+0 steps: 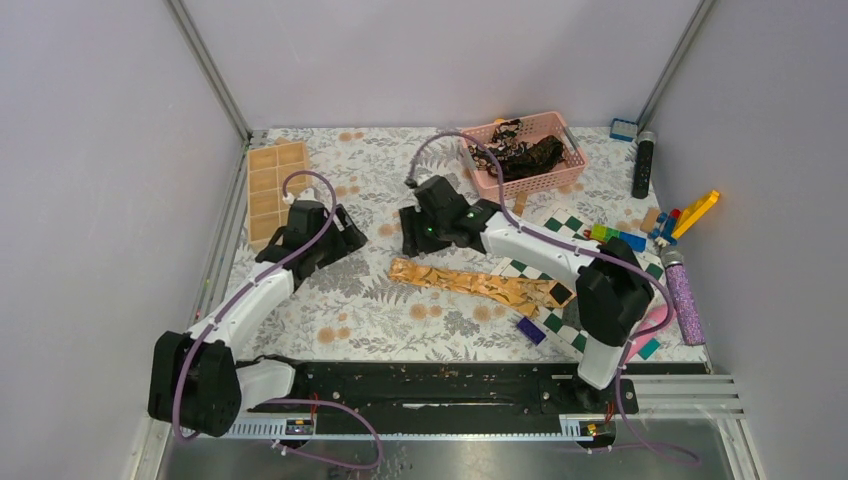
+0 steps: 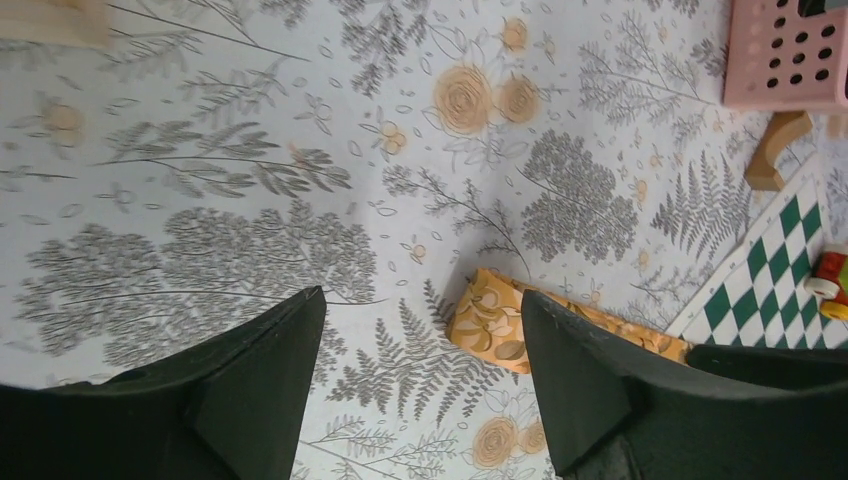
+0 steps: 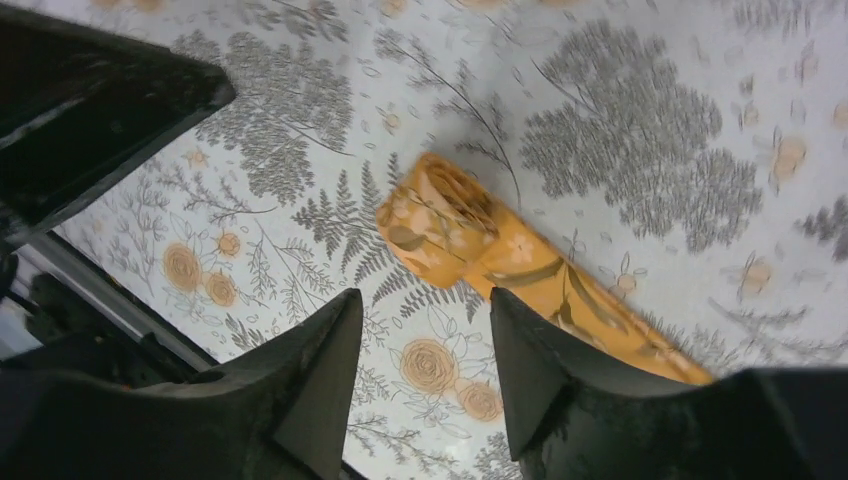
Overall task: Roll the ties
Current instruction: Roll the tie at the center of the board.
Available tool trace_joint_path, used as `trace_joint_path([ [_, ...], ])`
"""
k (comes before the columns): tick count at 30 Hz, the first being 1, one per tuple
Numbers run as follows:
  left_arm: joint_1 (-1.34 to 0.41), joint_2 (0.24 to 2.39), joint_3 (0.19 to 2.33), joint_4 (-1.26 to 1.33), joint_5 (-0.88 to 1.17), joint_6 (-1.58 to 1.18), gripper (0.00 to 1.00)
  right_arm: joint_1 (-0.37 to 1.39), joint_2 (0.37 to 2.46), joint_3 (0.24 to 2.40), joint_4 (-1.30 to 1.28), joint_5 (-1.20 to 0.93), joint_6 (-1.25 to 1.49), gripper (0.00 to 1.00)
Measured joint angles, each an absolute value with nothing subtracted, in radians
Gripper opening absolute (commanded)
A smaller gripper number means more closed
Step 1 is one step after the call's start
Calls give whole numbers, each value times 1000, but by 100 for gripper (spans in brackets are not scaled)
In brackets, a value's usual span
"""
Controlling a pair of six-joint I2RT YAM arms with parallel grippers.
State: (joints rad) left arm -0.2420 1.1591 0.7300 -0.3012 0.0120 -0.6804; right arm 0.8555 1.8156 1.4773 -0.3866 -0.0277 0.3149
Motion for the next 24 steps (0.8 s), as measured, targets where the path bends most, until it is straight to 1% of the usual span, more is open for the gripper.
trace_joint_path([
  [2,-255,1179,709,-259,35,-692,74,822,1782,1375,-326,-50,445,47],
  [4,-266,1201,690,-223,55,-704,74,793,1771,1288,-268,-78,554,45],
  [7,-285,1237,669,-178,77,-717,74,765,1781,1217,-220,-122,664,43],
  [16,-319,1288,649,-78,109,-735,74,763,1856,1213,-89,-224,807,38],
  [24,-328,1305,624,-35,118,-735,74,760,1897,1214,-77,-242,834,35],
])
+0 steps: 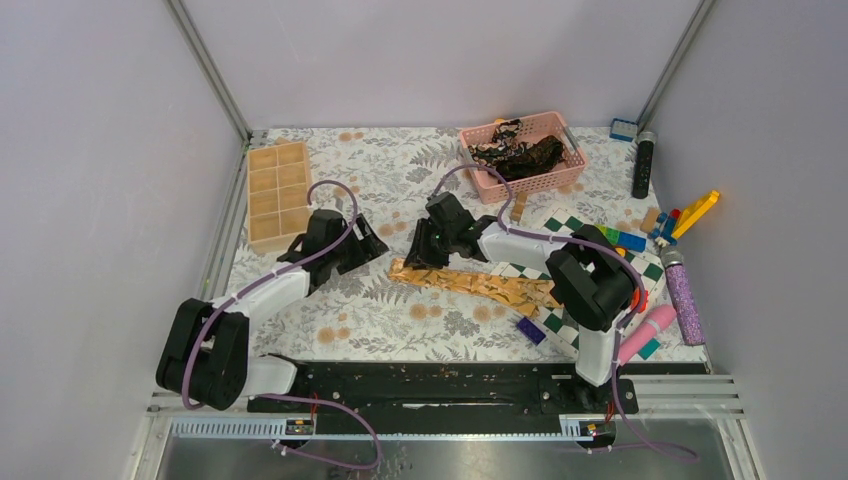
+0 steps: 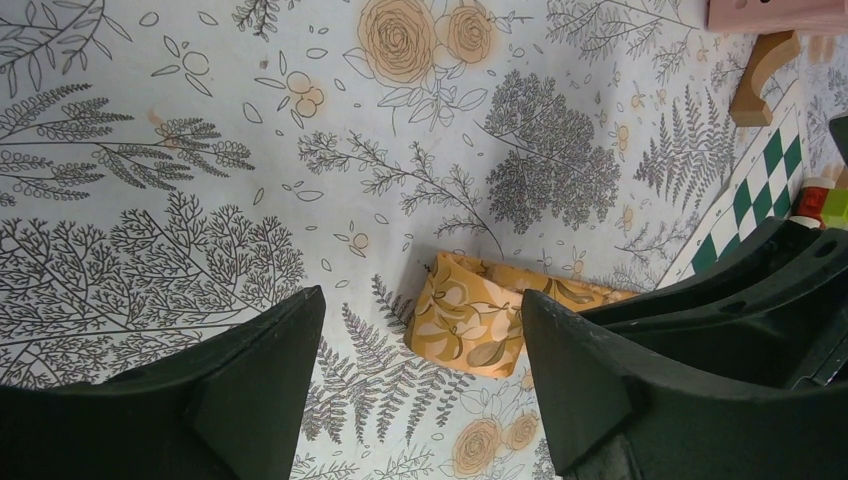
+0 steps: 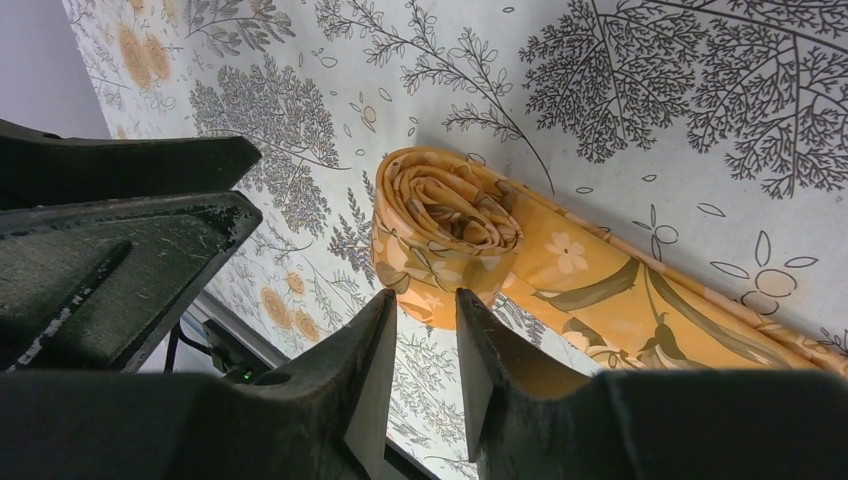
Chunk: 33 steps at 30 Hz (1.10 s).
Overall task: Roll the ties
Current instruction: Roll the tie at the center of the board.
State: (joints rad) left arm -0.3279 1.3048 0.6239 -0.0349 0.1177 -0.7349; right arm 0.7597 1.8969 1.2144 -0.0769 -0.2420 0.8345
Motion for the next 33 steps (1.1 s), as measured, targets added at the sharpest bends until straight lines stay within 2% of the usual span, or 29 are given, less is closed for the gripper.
trace_joint_path([
  [20,-387,1340,561,81,159,-734,73,741,1966,1237,-130,-198,832,29],
  [33,-406,1462,561,176,189,-723,70,740,1966,1240,-141,-192,830,29],
])
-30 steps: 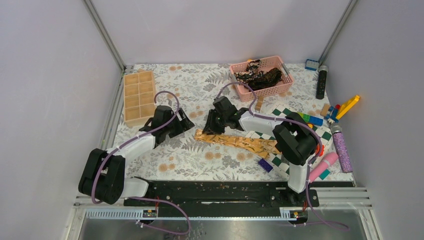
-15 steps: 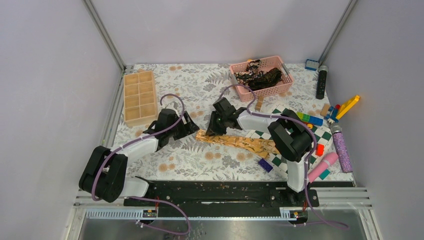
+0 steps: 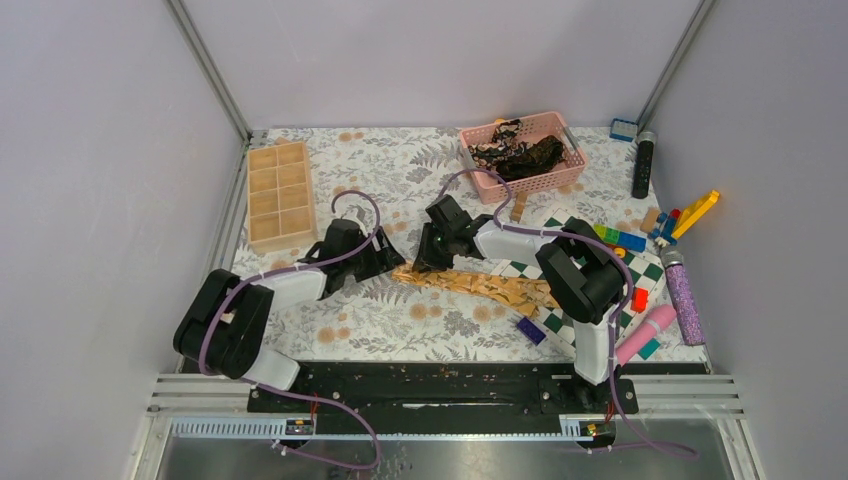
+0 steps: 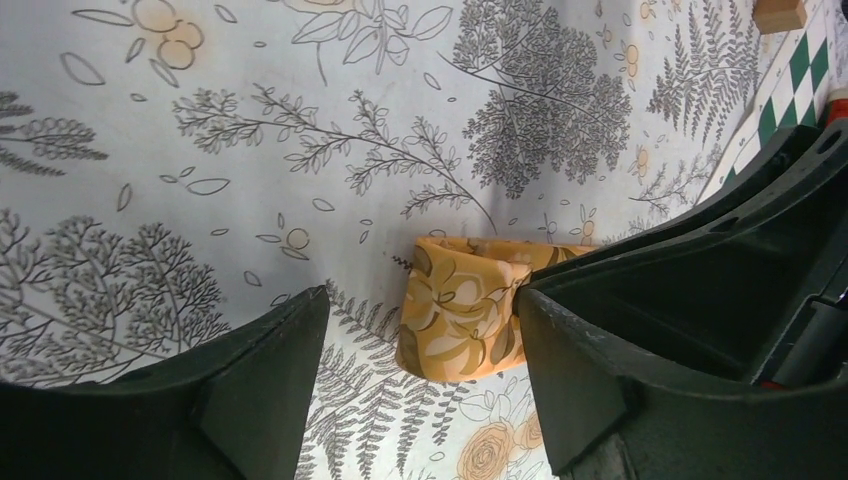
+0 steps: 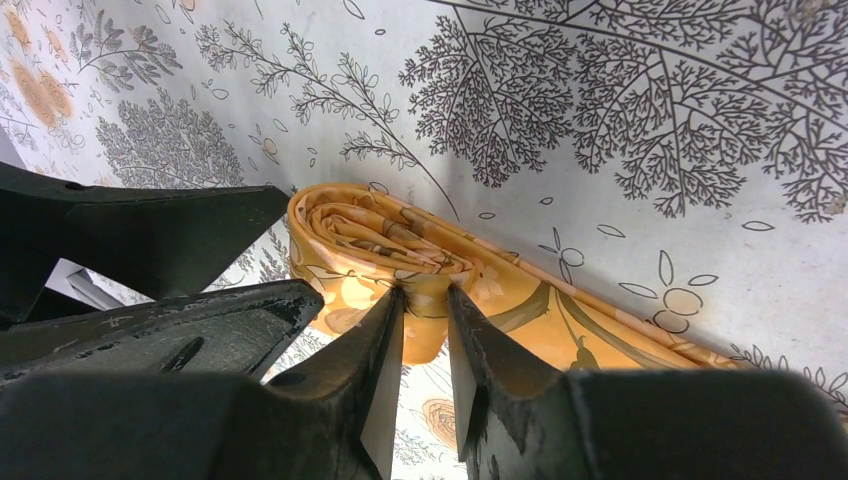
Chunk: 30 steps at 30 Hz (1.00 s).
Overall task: Roll the ties
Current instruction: Roll the tie at the center of the board.
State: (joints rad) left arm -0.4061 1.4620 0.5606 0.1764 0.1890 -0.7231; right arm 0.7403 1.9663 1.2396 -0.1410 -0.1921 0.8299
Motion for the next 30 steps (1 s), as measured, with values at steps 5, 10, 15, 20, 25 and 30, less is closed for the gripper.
trace_joint_path([
  [5,-411,1489,554,237,221,-726,66,740,1966,1240,-142,-192,827,29],
  [10,-415,1502,533,293,258,-728,64,739,1967,1240,-145,-192,826,29],
  [15,-418,1509,522,320,281,-730,58,739,1967,1241,-145,-192,826,28],
  [20,-419,1519,505,353,305,-735,53,738,1967,1241,-146,-192,826,28],
  [25,-423,1523,496,367,313,-738,44,738,1966,1241,-146,-192,825,29],
  [30,-423,1528,496,368,315,-739,42,738,1967,1241,-146,-192,816,33],
])
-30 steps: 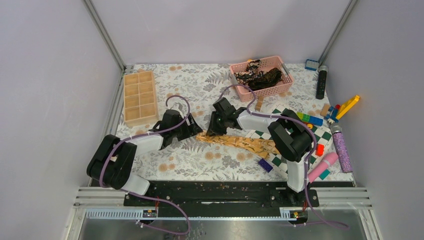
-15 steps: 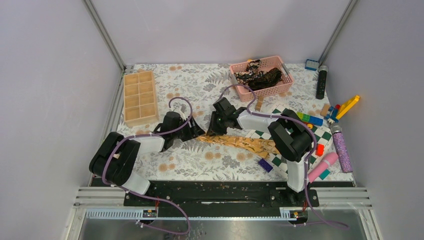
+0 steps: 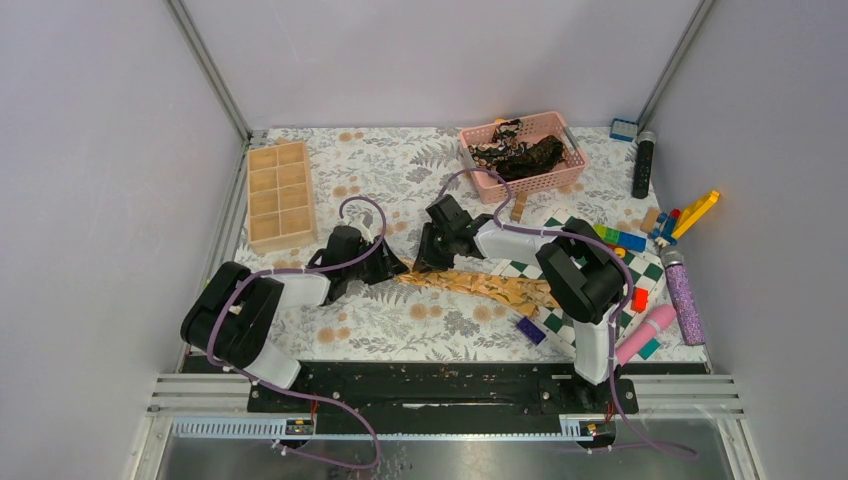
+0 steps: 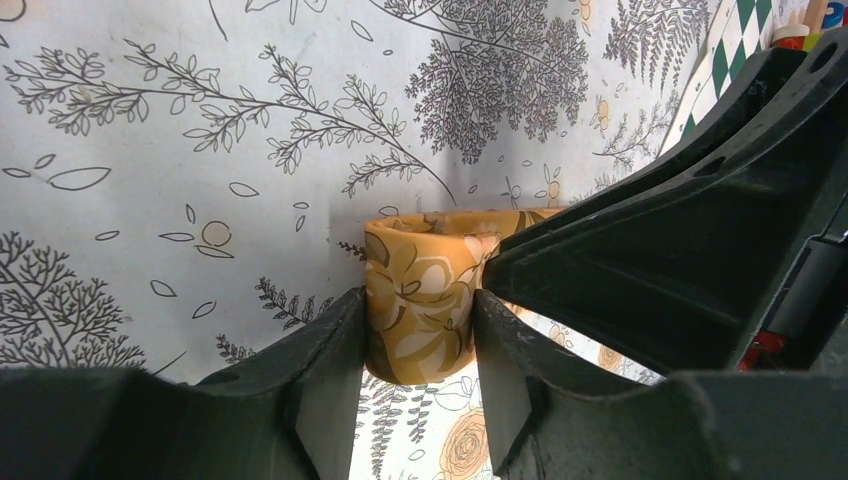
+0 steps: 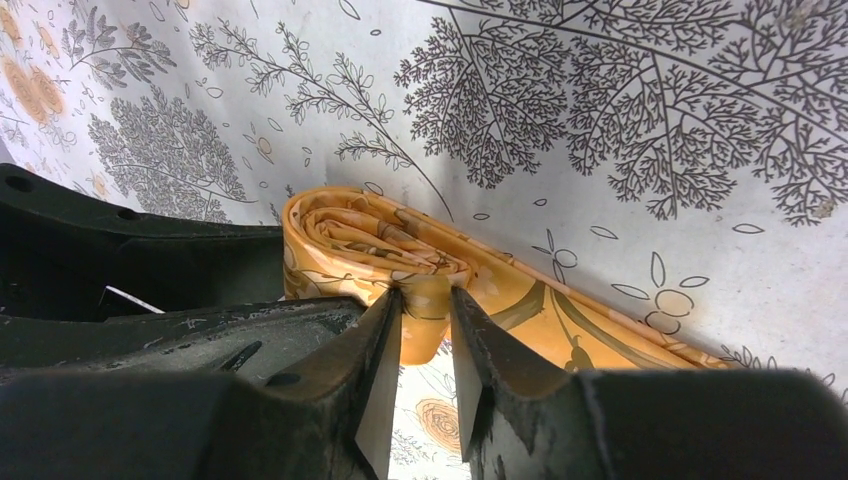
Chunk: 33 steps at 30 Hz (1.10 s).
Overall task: Roll the ties
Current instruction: Roll the tie at the center of the board.
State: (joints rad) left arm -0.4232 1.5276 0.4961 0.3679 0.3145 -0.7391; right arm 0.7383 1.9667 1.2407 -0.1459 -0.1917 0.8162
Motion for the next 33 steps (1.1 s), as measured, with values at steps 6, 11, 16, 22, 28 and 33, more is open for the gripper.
trace_joint_path([
  [6,-427,1527,500,354,311,-738,40,737,1961,1241,-157,-183,790,51],
  [11,-436,1524,518,319,305,-731,40,734,1869,1230,-192,-144,746,59],
  [16,-453,1481,547,234,272,-704,39,716,1684,1210,-209,-86,699,61],
  [22,-483,1446,614,113,192,-650,38,692,1519,1140,-225,-26,661,62],
  [28,-519,1446,689,-20,83,-594,36,689,1442,1040,-267,26,638,64],
  [33,-561,1446,751,-120,-23,-551,35,685,1399,1002,-298,54,629,64],
])
